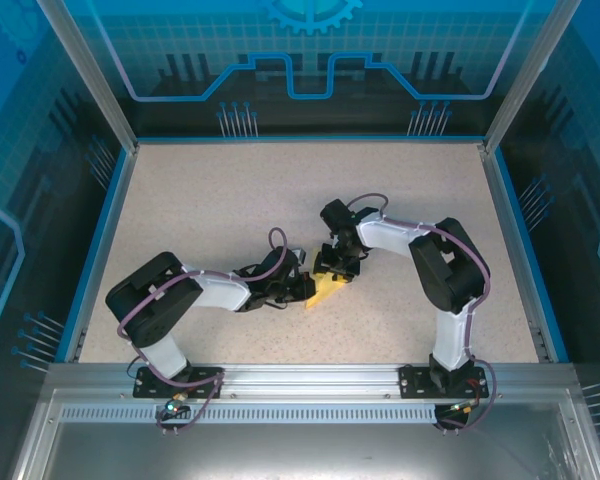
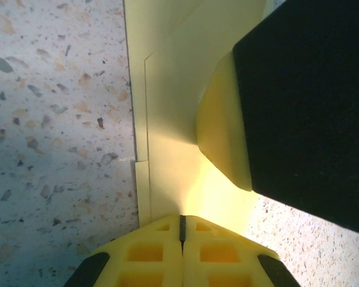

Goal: Fold a paper plane with a square sheet of paper (pick it up from the middle)
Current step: Fourth fold the wing at the center of the table.

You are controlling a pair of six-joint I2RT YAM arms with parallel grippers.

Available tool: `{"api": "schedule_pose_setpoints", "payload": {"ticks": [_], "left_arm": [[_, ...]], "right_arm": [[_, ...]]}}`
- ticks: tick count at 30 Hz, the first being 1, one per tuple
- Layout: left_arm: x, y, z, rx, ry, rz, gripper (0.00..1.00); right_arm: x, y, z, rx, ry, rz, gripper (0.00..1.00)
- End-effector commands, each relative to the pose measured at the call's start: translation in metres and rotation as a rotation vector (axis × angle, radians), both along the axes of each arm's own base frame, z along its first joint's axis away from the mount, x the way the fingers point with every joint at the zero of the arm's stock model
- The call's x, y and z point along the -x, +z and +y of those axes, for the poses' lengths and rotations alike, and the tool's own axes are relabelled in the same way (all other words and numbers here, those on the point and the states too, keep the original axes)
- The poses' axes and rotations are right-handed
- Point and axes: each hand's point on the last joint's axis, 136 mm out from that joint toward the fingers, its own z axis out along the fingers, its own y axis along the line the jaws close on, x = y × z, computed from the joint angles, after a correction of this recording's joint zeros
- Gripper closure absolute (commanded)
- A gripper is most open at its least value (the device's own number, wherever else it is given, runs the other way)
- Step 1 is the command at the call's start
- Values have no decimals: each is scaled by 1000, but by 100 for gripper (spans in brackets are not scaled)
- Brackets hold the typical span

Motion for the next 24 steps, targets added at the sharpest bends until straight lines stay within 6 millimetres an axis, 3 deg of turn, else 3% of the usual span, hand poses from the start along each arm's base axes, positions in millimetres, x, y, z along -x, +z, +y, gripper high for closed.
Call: {"api": "schedule_pose_setpoints", "payload": {"ticks": [1,7,11,13,17,21,24], "left_arm": [[13,-29,19,-116,25,87,97],[18,-37,24,-144,22,109,99],[21,-41,26,-153,23,123,99],[21,-42,26,-154,22,125,99],[20,-42,25,-153,20,127,100],[20,-42,26,-162,21,128,100],[21,-42,28,-171,21,130,100]], "right_arm": [[22,-54,-36,194,60,50,50],[-17,30,-4,1,136,-128,49],[-29,81,-4,-89,103,-223,46],[-31,96,-9,-113,89,-264,45],[-28,102,-6,-190,157,-342,52],[-15,86,6,-272,243,-310,94],[-5,78,17,-328,271,-273,100]]}}
